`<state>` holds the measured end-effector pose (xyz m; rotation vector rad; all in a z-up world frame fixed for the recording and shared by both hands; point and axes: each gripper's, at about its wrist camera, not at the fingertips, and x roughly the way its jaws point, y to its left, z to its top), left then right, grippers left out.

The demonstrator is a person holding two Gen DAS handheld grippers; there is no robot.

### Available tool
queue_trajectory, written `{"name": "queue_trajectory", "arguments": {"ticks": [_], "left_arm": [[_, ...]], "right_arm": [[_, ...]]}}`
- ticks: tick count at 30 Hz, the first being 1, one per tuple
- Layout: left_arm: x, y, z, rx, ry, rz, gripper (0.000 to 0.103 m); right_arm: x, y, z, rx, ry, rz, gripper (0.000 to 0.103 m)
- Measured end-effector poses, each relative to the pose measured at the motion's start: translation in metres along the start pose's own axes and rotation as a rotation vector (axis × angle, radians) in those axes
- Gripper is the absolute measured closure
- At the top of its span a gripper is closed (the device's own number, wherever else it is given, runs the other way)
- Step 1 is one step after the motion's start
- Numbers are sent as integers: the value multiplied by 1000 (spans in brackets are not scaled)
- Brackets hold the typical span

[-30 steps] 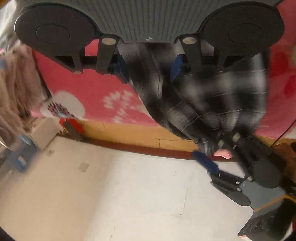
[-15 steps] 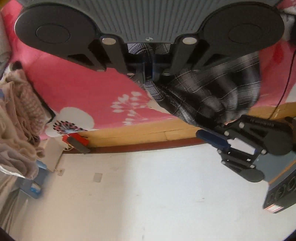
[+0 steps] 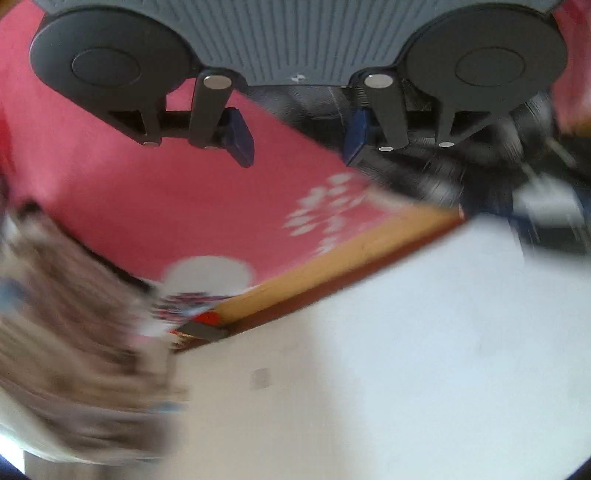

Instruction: Fold clothes

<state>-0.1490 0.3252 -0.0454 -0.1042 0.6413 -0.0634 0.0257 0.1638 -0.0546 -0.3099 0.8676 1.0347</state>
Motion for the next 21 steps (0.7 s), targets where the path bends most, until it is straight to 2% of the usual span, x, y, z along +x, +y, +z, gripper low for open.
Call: {"name": "queue_trajectory", "arguments": {"ticks": [2,4,7,9,13,16,17,18,19,21], "left_arm": [[21,-8,-7,28,77,38,69],[35,-9,-16,51,118,104,69],[42,-4,-23,53,130,158,68],[45,-2,-24,33,132,163,68],[48,-2,-26,60,140,178,66],[48,-2,-27,80,146,185,66],[48,-2,-26,79,152,186,65],[48,-1,-25,74,157,187,65],[47,0,-25,71,161,188,65],[45,1,-25,66,167,190,65]], "right_arm": [[-39,-30,-10,81,-63,-54,47],[-76,-53,-30,88,-95,-138,47],[-112,-62,-68,30,-65,-181,47],[-119,-54,-93,-56,-16,-186,49],[-99,-22,-137,-340,56,-216,52],[-72,-22,-153,-421,120,-244,66],[-71,-25,-152,-414,117,-248,75],[-74,-28,-149,-385,106,-250,93],[-79,-35,-143,-340,92,-244,98],[-89,-50,-132,-251,64,-232,100]]}}
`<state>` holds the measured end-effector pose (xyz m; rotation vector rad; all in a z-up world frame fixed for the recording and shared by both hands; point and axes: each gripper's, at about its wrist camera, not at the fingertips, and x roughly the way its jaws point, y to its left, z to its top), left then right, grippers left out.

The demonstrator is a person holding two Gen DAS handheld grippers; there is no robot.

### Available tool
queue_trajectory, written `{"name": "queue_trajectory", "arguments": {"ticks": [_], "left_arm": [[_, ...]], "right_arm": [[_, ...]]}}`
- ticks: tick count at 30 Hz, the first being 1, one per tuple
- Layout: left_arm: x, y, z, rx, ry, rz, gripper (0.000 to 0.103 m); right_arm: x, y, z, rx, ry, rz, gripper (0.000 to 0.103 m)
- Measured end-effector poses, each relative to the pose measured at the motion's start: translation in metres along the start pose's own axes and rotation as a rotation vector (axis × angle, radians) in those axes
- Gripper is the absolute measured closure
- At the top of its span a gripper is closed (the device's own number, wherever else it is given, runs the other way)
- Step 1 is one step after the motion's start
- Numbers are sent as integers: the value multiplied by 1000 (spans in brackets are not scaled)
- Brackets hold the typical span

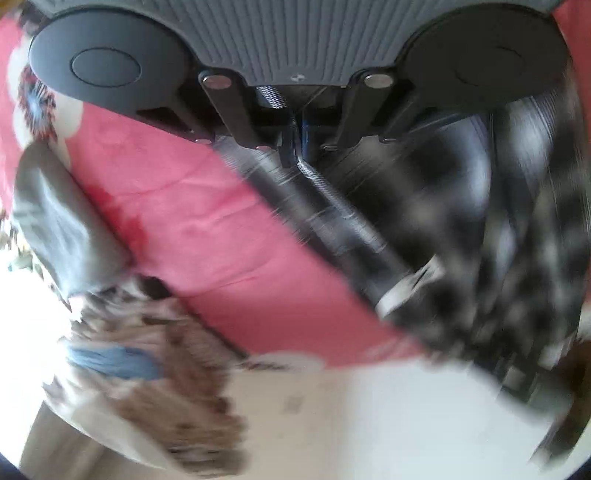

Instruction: Fold clothes

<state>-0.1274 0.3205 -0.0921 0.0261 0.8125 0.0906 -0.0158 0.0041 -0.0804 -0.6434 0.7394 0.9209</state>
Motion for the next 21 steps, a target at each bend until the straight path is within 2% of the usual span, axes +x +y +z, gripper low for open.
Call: {"name": "queue_trajectory", "arguments": {"ticks": [4,10,12,13,15,19,21], "left_arm": [[1,1,0,3,3,0,65],[3,3,4,8,16,-17,64],[0,6,6,5,22,-32,64],[-2,8,7,1,24,-40,64],[-7,10,9,-4,25,-52,64],[-19,11,15,-19,17,-55,64],[-28,7,24,-36,-27,-69,62]], "right_arm": [[1,-38,11,197,-13,55,100],[57,-102,9,554,126,228,99],[63,-113,5,624,144,248,99],[60,-115,4,628,143,244,97],[54,-115,2,620,136,217,87],[50,-115,-2,647,142,194,85],[49,-117,-2,685,139,181,83]]}}
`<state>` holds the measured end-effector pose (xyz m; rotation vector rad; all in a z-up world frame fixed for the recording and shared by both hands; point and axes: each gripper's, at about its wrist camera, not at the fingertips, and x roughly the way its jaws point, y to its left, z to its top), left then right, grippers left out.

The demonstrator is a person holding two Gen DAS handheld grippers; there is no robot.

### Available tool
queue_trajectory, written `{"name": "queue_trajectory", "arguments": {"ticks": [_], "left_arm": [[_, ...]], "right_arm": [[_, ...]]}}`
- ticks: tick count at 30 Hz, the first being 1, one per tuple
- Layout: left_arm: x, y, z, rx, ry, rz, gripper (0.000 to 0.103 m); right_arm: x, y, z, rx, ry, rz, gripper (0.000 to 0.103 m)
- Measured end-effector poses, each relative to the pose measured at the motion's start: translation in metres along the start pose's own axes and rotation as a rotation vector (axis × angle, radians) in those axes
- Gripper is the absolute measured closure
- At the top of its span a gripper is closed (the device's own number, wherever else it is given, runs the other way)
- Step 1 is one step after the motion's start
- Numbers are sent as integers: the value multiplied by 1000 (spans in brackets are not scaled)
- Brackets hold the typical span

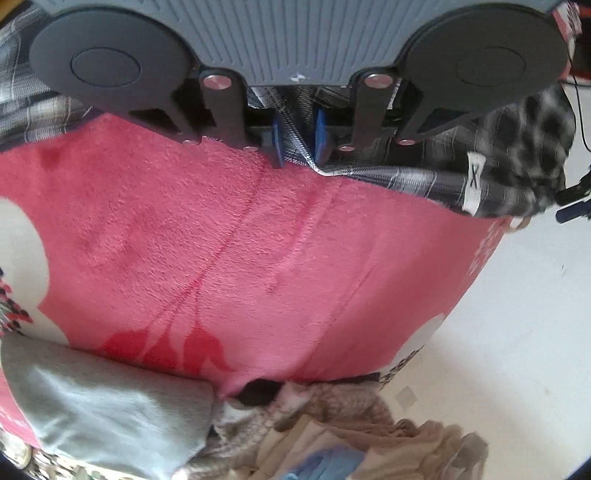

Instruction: Fold clothes

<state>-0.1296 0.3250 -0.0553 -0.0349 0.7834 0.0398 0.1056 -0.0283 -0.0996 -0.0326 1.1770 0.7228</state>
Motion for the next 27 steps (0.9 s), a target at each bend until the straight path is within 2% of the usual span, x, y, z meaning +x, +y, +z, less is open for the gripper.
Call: {"name": "queue_trajectory", "arguments": {"ticks": [1,3,6,8,9,12,13,15,18,21,23,25,27], "left_arm": [[-2,-5,6,-1,-28,-27,61],[1,-18,16,12,-67,-95,61],[26,-45,24,81,-66,-191,61],[45,-60,23,129,-44,-200,61],[53,-63,20,138,-32,-195,61],[70,-60,14,116,-8,-189,61],[73,-55,12,93,-8,-195,60],[76,-44,8,31,-13,-226,59],[82,-34,3,-32,-19,-250,57],[85,-26,-3,-78,-33,-268,56],[84,-25,-3,-88,-39,-271,56],[85,-25,0,-99,-36,-269,55],[85,-26,2,-97,-28,-253,54]], "right_arm": [[-3,0,0,22,-8,-3,82],[-17,-2,-4,69,-48,-21,66],[-65,-12,-20,173,-166,-79,59],[-98,-18,-44,295,-263,-154,55],[-111,-14,-59,344,-296,-211,54],[-130,25,-109,357,-300,-523,54],[-129,37,-120,346,-272,-621,54],[-126,51,-128,327,-168,-732,55],[-138,65,-121,409,-80,-762,55],[-149,78,-105,361,-106,-778,55],[-149,71,-88,350,-126,-778,55],[-150,65,-82,351,-182,-764,54],[-144,50,-87,364,-165,-749,52]]}}
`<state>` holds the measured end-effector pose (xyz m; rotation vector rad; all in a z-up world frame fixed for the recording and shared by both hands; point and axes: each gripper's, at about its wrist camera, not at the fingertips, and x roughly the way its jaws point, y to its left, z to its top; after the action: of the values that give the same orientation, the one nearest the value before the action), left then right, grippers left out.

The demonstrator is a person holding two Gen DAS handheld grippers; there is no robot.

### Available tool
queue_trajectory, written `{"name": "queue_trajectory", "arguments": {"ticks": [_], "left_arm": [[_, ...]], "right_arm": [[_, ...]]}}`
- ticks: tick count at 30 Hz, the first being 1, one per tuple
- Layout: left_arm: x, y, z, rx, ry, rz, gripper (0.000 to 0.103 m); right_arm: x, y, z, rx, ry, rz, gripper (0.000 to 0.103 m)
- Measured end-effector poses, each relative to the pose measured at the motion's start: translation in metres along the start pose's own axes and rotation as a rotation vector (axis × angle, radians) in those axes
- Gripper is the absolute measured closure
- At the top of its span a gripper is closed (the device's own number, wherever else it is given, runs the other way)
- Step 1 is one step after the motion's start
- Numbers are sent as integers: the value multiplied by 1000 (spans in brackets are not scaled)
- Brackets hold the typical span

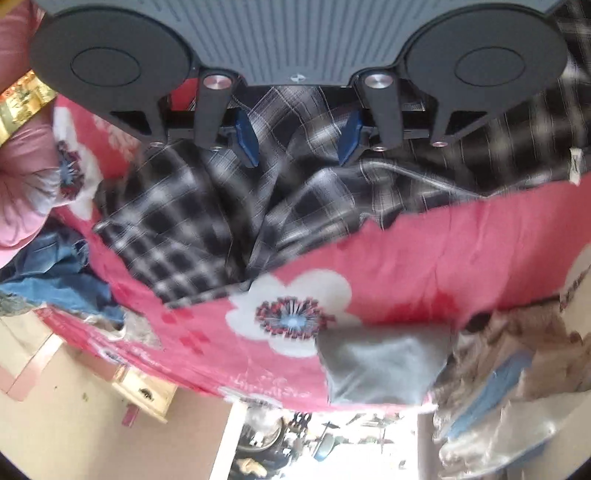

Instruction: Fold clothes

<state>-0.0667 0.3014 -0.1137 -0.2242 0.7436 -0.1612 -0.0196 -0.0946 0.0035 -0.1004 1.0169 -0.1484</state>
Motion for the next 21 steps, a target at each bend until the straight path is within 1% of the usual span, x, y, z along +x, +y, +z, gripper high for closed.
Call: {"name": "queue_trajectory", "arguments": {"ticks": [1,4,5,8,9,10,11,13,15,17,20,21], "left_arm": [[1,-1,0,3,3,14,51],[3,-9,2,16,14,69,46],[3,-11,2,21,18,87,45],[5,-19,4,24,33,143,43],[4,-21,3,26,39,159,43],[4,-21,3,33,47,180,41],[5,-24,4,39,57,202,40],[9,-29,8,49,79,246,34],[13,-34,13,57,107,284,32],[17,-39,19,59,145,314,32],[22,-44,30,54,212,350,31],[25,-46,34,65,240,365,29]], "right_arm": [[10,-6,1,9,21,0,52],[28,-45,8,70,-4,-38,52],[34,-64,16,84,-29,-50,52],[67,-133,54,58,-102,-44,48],[78,-156,67,50,-127,-42,41],[99,-179,83,27,-104,5,35],[122,-201,101,-1,-70,59,32],[166,-237,128,-51,-61,88,31],[208,-264,149,-44,-67,118,31],[247,-287,167,7,-46,211,31],[291,-304,184,27,-49,296,31],[301,-308,187,28,-53,301,31]]}}
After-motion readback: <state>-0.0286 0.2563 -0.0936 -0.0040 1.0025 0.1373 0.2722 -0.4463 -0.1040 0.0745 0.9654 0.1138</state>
